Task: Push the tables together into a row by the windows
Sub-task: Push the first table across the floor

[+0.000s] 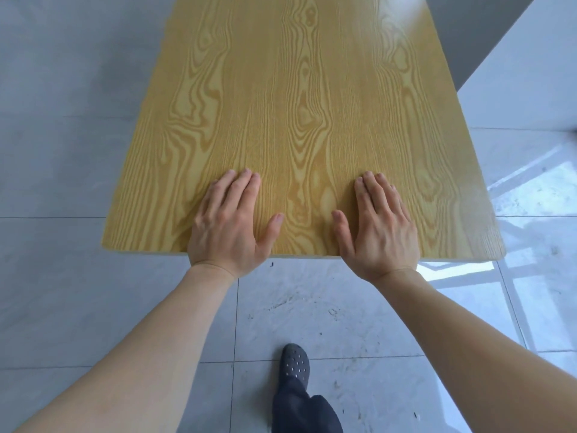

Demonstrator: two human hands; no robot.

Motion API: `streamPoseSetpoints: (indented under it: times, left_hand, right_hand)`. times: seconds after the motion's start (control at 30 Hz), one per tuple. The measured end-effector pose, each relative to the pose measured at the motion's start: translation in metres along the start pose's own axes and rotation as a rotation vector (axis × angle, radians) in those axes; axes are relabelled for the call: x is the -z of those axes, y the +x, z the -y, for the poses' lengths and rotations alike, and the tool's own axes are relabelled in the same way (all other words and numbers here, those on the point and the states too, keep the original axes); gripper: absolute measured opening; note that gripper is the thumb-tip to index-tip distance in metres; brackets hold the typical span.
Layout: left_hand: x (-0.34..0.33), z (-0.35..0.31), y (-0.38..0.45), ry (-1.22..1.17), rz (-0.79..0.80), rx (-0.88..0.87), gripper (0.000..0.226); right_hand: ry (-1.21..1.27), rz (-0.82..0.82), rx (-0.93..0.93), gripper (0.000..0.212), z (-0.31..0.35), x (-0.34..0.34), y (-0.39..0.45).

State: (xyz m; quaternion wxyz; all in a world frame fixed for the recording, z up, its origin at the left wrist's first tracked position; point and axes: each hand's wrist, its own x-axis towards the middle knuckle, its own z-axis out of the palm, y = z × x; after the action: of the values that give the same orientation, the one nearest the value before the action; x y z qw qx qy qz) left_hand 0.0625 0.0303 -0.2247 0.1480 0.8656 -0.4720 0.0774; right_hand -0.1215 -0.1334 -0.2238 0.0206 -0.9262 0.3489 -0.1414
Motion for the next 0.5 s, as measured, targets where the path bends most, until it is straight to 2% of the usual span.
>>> streamPoseSetpoints:
  times: [0.13,0.33,0.5]
  left_hand:
    - [0.005,0.022,0.005,-0.014,0.021,-0.017,0.074]
    - [0.015,0.108,0.027,-0.029,0.038,-0.055,0.069]
    - [0.018,0.115,0.027,-0.038,0.029,-0.06,0.07]
  right_hand:
    - [-0.016,0.024,-0.027,0.078,0.023,-0.001,0.004]
    - [0.0,0.029,-0.065,0.081,0.106,-0.019,0.026]
    - [-0.019,0.04,-0.055,0.081,0.111,-0.017,0.027]
